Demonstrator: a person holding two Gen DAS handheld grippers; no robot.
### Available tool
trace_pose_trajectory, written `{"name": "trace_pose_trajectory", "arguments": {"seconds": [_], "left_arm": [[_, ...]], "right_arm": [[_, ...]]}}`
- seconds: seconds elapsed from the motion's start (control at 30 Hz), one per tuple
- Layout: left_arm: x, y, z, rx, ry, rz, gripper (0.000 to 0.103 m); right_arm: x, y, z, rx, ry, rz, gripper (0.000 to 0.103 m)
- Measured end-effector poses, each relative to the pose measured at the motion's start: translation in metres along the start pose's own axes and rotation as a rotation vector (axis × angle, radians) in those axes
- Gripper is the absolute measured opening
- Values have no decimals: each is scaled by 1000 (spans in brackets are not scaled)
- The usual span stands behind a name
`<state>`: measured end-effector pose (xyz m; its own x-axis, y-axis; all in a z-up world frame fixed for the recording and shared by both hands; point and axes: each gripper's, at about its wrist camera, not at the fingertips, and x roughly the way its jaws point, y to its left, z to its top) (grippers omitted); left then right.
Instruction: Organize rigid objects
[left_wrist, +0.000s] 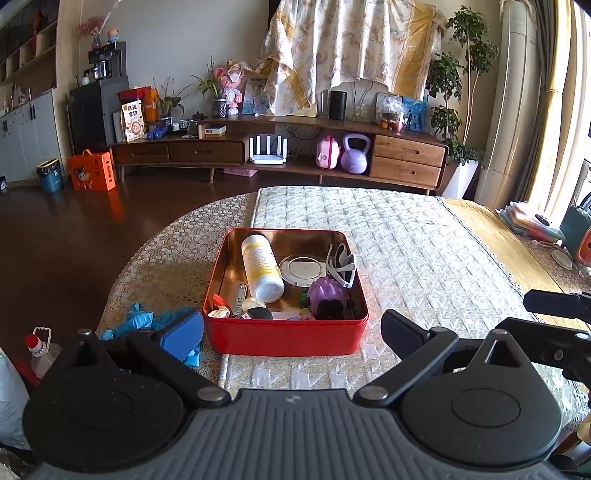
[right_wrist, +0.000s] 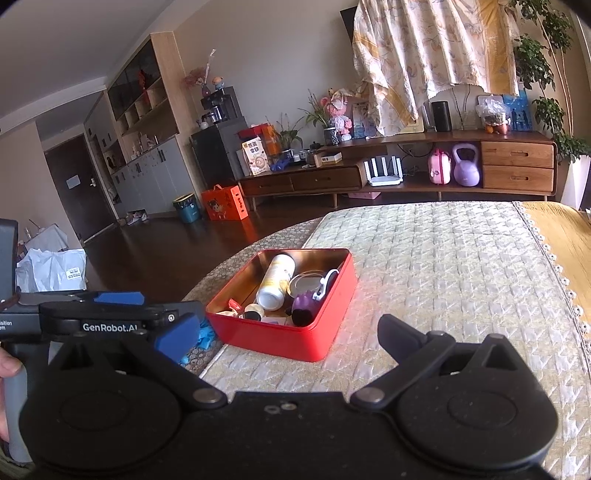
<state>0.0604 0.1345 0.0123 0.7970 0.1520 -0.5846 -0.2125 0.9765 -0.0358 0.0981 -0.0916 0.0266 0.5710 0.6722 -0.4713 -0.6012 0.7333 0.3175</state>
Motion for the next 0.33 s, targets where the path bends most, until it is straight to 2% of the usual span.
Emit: {"name": "trace_pose_trajectory", "arguments": {"seconds": [0.33], "left_arm": [[-5, -6, -1, -19, 5, -7, 103]], "right_arm": [[-10, -14, -8, 42, -5, -19, 103]]}}
